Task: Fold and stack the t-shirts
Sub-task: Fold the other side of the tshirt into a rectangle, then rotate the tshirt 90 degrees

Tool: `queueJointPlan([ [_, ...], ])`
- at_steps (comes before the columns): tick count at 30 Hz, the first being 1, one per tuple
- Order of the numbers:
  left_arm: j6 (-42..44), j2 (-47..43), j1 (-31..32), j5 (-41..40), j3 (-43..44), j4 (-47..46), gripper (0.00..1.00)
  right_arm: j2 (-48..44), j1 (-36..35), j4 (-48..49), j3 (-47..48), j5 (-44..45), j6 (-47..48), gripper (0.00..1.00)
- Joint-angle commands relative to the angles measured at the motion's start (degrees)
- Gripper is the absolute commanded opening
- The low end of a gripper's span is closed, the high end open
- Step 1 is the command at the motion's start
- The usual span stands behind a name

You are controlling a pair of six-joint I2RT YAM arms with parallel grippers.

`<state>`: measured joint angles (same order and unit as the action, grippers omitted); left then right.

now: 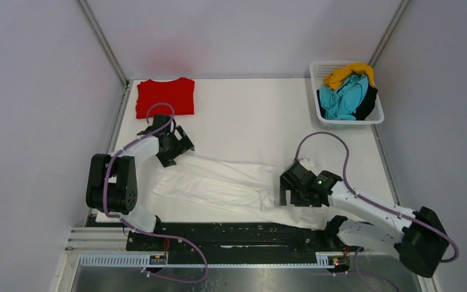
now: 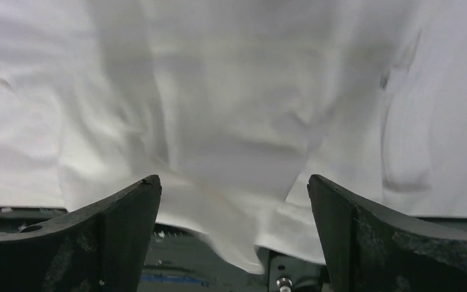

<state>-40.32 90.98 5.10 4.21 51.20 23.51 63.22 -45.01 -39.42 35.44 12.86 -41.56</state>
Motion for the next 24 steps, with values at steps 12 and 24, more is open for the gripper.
queueJointPlan([
  [12, 0.99, -1.83, -1.06, -3.56, -0.20, 1.06, 0.99, -13.77, -3.16, 2.38, -3.12, -1.85, -8.50, 0.99],
  [24, -4.17, -5.16, -0.74, -2.96, -4.57, -0.60, 0.99, 13.98, 14.45, 25.32, -0.21, -11.70, -6.57, 0.99],
])
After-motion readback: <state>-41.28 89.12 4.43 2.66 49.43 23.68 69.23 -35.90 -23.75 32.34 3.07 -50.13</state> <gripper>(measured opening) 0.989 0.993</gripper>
